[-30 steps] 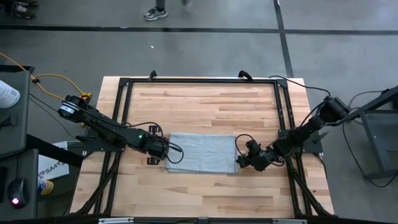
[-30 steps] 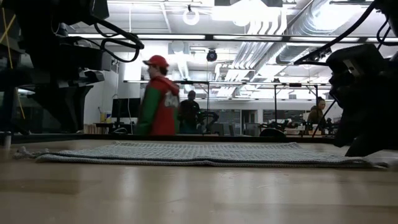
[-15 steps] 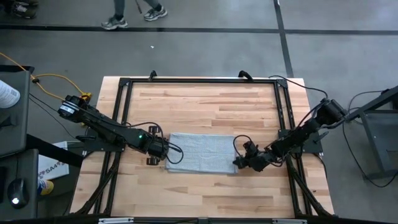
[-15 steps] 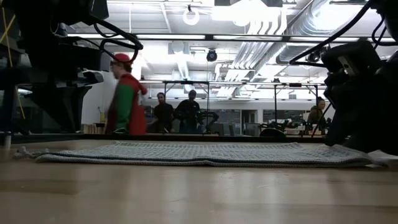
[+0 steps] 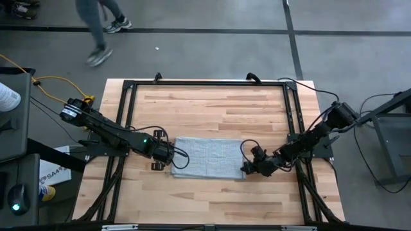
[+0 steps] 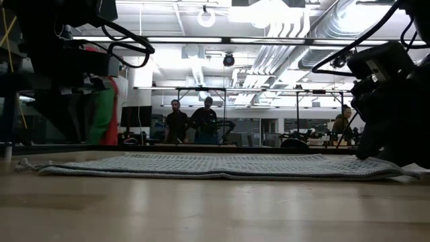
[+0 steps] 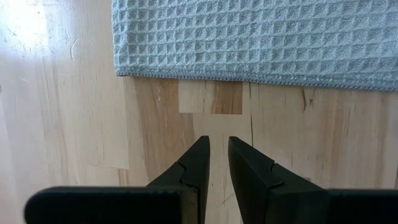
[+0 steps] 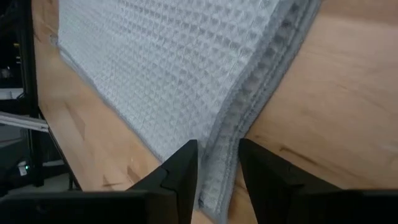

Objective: Fold microfiber towels
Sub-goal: Fold the gray towel on the table

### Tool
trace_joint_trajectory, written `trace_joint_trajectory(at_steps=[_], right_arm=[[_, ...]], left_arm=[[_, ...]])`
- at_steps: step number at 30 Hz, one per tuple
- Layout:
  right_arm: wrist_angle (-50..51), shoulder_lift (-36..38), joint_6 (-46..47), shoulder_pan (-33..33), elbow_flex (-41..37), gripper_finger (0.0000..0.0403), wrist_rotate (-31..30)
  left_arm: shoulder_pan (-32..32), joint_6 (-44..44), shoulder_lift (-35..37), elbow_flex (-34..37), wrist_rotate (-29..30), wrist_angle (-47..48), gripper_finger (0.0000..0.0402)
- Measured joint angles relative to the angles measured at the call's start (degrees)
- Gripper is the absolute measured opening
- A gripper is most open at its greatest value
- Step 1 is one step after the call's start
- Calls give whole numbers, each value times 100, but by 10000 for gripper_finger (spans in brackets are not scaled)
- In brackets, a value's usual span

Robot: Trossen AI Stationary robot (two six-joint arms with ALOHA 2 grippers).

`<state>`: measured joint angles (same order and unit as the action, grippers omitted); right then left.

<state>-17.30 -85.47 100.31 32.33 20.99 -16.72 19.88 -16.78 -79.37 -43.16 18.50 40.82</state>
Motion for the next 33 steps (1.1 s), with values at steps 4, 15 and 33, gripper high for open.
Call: trace_joint_trajectory(at_steps=[4,15,33], right_arm=[[10,3,-151,-15,0,116,78],[88,103,-1032,-614,-7,116,584],[486,325,-1467,-998,-9,109,560]], left_arm=[[1,28,0,0,22,-1,58],[0,603,142,0,328,-186,58],[-2,603,542,0,372,-215,58]])
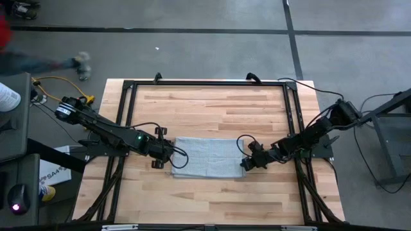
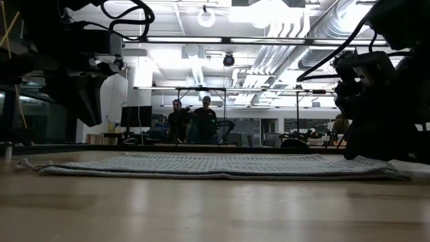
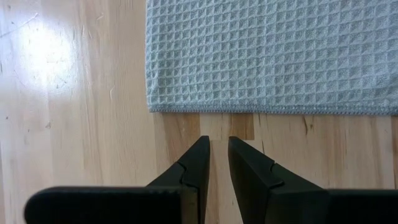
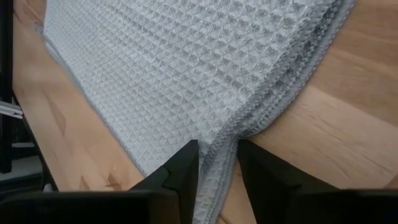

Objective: Fold microfiber towels
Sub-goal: Fold the gray towel on the table

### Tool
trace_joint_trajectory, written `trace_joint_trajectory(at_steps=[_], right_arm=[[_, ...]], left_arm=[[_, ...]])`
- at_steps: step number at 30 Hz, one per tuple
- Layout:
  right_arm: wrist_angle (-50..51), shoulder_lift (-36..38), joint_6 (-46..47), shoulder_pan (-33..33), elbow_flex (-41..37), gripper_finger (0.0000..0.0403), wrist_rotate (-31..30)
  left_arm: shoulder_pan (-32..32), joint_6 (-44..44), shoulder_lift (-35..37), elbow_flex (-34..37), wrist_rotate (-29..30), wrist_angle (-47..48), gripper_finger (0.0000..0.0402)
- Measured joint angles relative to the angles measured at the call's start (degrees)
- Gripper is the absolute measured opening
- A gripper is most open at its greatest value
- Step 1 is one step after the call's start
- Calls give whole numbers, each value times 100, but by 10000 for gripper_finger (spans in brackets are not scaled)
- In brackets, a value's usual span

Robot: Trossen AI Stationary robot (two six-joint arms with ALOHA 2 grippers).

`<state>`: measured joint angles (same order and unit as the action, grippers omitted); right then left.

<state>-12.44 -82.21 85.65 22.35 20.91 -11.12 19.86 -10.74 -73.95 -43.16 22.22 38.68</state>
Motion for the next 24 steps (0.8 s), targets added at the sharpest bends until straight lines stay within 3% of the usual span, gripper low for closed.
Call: trace_joint_trajectory(at_steps=[11,24], right_arm=[[15,0,-50,0,-9,11,-20],[-437,0,-136,0,-9,7,-309]], left_arm=[[0,-4,0,0,-4,-2,58],[0,-7,0,0,-20,13,58]])
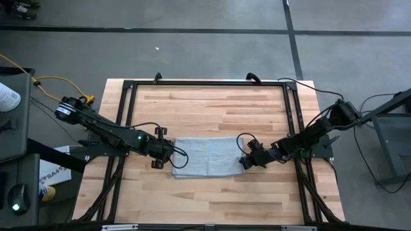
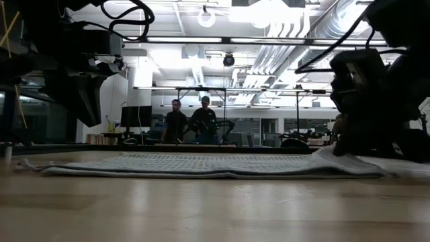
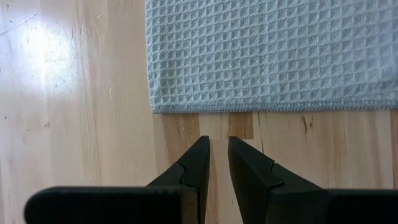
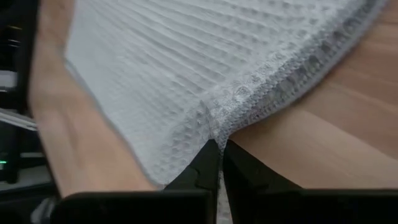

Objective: Fold microfiber towels
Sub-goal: Fold the gray towel on the table

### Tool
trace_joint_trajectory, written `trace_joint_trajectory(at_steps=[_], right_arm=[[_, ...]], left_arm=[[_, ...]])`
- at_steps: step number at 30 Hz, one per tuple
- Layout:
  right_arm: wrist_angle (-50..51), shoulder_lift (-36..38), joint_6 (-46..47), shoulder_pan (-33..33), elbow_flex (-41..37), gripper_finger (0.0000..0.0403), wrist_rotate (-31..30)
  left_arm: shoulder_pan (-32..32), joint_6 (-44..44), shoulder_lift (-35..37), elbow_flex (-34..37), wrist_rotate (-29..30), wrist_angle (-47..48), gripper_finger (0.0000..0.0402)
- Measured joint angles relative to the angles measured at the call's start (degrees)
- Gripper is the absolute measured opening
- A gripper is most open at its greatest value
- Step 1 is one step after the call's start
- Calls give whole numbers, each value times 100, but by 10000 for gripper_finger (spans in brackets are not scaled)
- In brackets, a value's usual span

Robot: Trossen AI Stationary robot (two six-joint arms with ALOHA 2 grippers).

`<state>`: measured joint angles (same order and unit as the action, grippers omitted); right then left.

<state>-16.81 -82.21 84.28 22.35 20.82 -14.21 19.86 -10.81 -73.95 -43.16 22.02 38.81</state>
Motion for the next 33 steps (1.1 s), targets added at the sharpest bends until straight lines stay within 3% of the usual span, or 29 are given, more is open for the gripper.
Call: trace_joint_trajectory(at_steps=[7,14,25,33], right_arm=[[-260,0,-57,0,92,5,-60],[611,0,89,0,296,5,-60],[729,4,97,3,330,5,-141],[955,4,130,4,330,4,-385]], left_arm=[[-2,-15,0,0,2,2,58],[-2,-15,0,0,-2,-182,58],[-2,675,-20,0,-637,-699,58],[0,756,-24,0,-656,-817,58]])
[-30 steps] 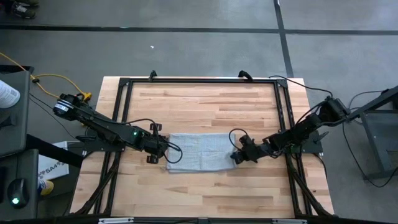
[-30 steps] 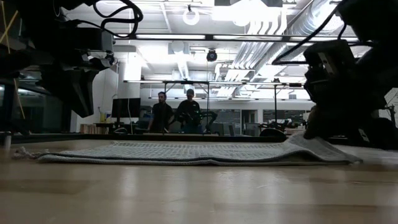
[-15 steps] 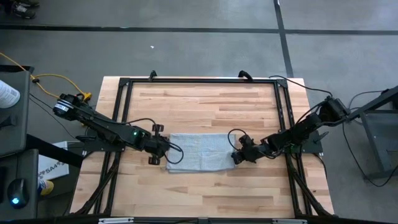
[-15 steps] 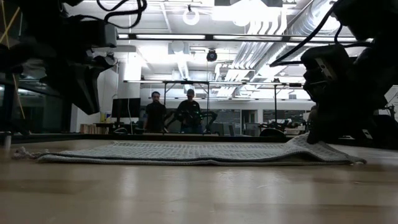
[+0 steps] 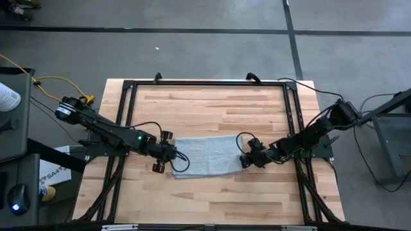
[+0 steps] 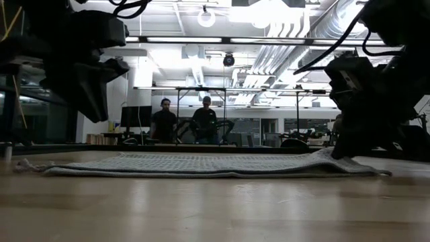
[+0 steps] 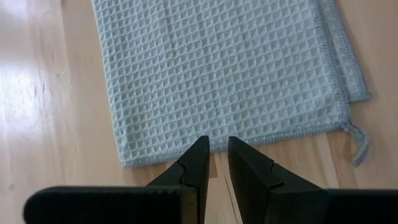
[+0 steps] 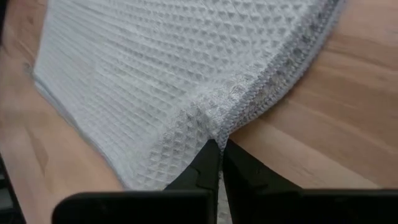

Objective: Fold microfiber towels
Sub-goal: Fold the gray towel on the table

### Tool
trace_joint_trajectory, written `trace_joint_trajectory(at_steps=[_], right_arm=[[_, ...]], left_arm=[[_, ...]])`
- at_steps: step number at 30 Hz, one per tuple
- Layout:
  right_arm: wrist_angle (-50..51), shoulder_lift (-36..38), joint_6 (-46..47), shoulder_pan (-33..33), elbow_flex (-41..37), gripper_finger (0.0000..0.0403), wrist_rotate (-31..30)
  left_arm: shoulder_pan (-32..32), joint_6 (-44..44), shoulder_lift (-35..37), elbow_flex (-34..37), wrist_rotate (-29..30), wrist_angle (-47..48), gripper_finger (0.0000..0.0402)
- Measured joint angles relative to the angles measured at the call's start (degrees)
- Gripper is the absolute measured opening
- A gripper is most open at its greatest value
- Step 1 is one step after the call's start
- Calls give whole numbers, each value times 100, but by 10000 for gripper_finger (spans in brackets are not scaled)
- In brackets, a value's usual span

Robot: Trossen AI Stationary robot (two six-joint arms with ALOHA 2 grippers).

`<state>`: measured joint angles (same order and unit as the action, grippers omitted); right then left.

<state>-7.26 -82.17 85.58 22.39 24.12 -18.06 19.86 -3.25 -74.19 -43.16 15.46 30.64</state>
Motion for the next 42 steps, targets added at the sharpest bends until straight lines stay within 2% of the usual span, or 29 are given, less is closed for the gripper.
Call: trace_joint_trajectory(at_steps=[7,11,14,18,22,26,33,37,42], right_arm=[[-106,179,-195,0,20,4,-235],[385,523,-271,-48,28,4,-602],[823,752,-288,-184,22,4,-633],[982,879,-467,-440,35,4,-381],[1004,879,-774,-793,26,4,-40],[1007,879,-1119,-1101,26,4,63],[1003,879,-1677,-1671,26,4,367],[869,879,-1987,-1953,26,4,530],[765,879,-2217,-2143,26,4,727]], left_arm=[[0,0,0,0,0,-73,58],[0,-1,0,0,-1,-116,58],[0,-2,0,0,0,-115,58],[-2,45,-2,4,0,-178,58],[-40,574,-3,217,-41,-810,58],[-374,871,-9,526,-592,-1401,58],[-984,1134,-26,874,-985,-1567,58],[-1219,1489,-276,929,-1204,-1819,58],[-1459,1887,-949,919,-1362,-2329,58]])
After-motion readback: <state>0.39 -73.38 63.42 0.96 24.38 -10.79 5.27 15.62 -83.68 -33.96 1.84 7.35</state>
